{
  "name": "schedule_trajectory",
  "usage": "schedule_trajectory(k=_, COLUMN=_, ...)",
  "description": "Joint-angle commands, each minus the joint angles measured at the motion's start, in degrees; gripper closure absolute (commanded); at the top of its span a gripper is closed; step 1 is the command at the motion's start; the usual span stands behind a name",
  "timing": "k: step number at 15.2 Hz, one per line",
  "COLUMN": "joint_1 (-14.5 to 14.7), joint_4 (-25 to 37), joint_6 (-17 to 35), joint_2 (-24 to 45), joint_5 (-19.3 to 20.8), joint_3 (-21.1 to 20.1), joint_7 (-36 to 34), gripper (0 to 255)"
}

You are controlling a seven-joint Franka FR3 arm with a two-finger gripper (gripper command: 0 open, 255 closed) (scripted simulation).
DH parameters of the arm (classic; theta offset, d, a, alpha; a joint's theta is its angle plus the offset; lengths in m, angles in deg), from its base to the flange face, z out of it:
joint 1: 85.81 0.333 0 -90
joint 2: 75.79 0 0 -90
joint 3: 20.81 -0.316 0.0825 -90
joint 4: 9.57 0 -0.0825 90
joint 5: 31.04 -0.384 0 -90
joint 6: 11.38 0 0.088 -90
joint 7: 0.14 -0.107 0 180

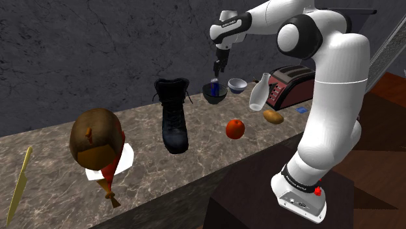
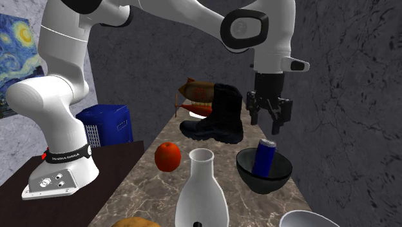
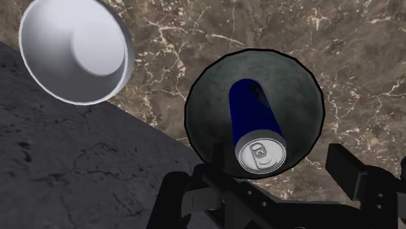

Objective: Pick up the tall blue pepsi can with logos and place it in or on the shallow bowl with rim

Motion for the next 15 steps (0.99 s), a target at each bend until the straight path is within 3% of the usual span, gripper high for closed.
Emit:
schedule_trajectory(k=1, joint_1=0.00, joint_4=0.00, joint_6=0.00, joint_2=0.00, joint_5=0.00, joint_3=0.00, joint_7=0.00, gripper=0)
schedule_trajectory(k=4, joint_1=0.00, joint_4=0.01, joint_6=0.00, joint_2=0.00, joint_5=0.00, joint_3=0.00, joint_7=0.00, gripper=0)
schedule_trajectory(k=8, joint_1=-0.01, joint_4=4.79, joint_6=-6.50, joint_2=-1.77, joint_5=0.49, joint_3=0.22, joint_7=-0.34, gripper=0)
schedule_trajectory(k=15, joint_1=-0.01, joint_4=4.79, joint_6=-6.50, joint_2=-1.77, joint_5=0.49, joint_3=0.22, joint_7=-0.34, gripper=0)
